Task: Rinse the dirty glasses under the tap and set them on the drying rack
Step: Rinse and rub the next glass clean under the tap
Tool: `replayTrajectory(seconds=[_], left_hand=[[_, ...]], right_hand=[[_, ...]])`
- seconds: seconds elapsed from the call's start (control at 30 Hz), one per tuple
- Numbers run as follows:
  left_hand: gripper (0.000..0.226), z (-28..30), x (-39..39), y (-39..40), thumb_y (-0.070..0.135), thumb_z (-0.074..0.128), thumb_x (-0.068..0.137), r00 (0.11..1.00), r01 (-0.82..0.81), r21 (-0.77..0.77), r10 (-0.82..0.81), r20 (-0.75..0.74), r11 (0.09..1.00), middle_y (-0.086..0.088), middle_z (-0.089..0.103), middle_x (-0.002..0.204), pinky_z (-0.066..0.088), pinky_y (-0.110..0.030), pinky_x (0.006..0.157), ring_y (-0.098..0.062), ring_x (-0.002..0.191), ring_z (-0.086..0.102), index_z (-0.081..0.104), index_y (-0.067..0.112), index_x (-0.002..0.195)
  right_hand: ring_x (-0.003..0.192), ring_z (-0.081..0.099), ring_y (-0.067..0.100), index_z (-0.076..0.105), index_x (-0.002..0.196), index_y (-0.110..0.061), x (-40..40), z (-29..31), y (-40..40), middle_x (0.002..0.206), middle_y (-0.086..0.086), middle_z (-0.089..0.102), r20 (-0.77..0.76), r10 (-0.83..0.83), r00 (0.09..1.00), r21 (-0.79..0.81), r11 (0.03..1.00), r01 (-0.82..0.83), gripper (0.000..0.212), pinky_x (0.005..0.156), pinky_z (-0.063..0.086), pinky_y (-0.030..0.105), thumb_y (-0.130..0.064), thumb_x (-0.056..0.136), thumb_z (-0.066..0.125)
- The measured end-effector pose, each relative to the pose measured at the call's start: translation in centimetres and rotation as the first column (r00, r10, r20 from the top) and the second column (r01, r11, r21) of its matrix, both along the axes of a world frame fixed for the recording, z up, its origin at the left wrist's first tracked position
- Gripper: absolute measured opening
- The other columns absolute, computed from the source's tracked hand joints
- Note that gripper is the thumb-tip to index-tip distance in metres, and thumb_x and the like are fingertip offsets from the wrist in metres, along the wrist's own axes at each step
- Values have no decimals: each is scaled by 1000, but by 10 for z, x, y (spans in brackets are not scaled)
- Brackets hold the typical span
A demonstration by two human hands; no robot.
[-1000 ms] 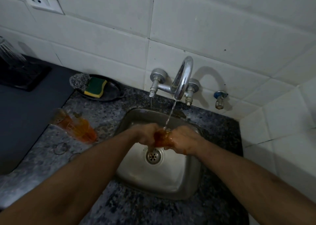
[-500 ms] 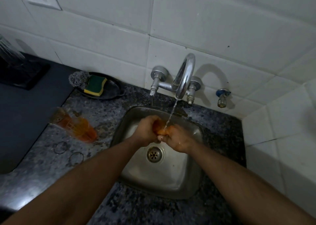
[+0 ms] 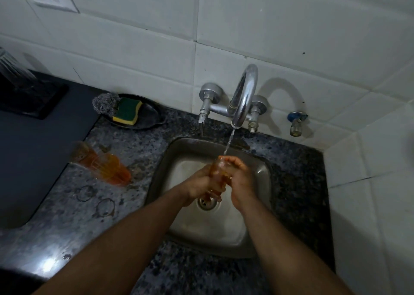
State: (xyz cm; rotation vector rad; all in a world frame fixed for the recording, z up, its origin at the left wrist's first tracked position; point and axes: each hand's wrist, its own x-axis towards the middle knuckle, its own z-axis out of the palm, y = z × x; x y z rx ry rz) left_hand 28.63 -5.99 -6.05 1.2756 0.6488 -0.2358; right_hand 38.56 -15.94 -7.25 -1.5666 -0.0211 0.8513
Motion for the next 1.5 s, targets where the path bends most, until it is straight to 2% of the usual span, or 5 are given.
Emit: replayTrajectory(seconds=[0.37, 0.53, 0.7, 1.23, 1.5], left_hand=[[60, -2, 4, 12, 59, 65, 91, 864, -354, 259, 421, -277, 899, -23, 74, 72, 52, -32, 50, -28, 52, 63, 74, 0, 89], [43, -6, 8, 9, 39, 41, 109, 745, -580, 151, 596, -297, 800, -13, 69, 77, 53, -28, 48, -22, 57, 65, 67, 6, 99], [29, -12, 14, 14, 26, 48, 101, 665, -728, -131, 647, -374, 673, -12, 74, 89, 57, -38, 72, -28, 79, 68, 73, 11, 95], [41, -10, 8, 26, 51, 58, 98, 902, -405, -188, 358, -242, 895, -4, 55, 60, 34, -15, 33, -12, 34, 48, 64, 12, 86], [24, -16, 19, 31, 32, 61, 95, 797, -602, -157, 579, -171, 783, -6, 61, 69, 41, -25, 46, -17, 49, 55, 69, 12, 84]], right_hand=[[54, 66, 30, 67, 86, -7, -21, -18, 53, 67, 18, 69, -699, -158, 697, -110, 987, 113, 52, 47, 51, 25, -53, 100, 47], [81, 68, 29, 63, 76, -16, -19, -25, 58, 83, 5, 69, 138, -152, 979, -422, 885, 197, 41, 71, 55, 34, -53, 93, 70], [87, 61, 18, 72, 87, -19, -21, -15, 19, 110, 5, 62, 765, 491, 417, -485, 865, -128, 39, 71, 48, 30, -49, 103, 53], [81, 59, 10, 73, 108, -27, 27, 49, 15, 93, -7, 68, 350, 896, -275, -870, 203, -449, 28, 75, 48, 31, -50, 102, 58], [84, 68, 14, 74, 102, -28, 23, 50, 23, 94, -7, 73, 475, 866, -155, -806, 358, -472, 24, 73, 51, 31, -48, 100, 61]])
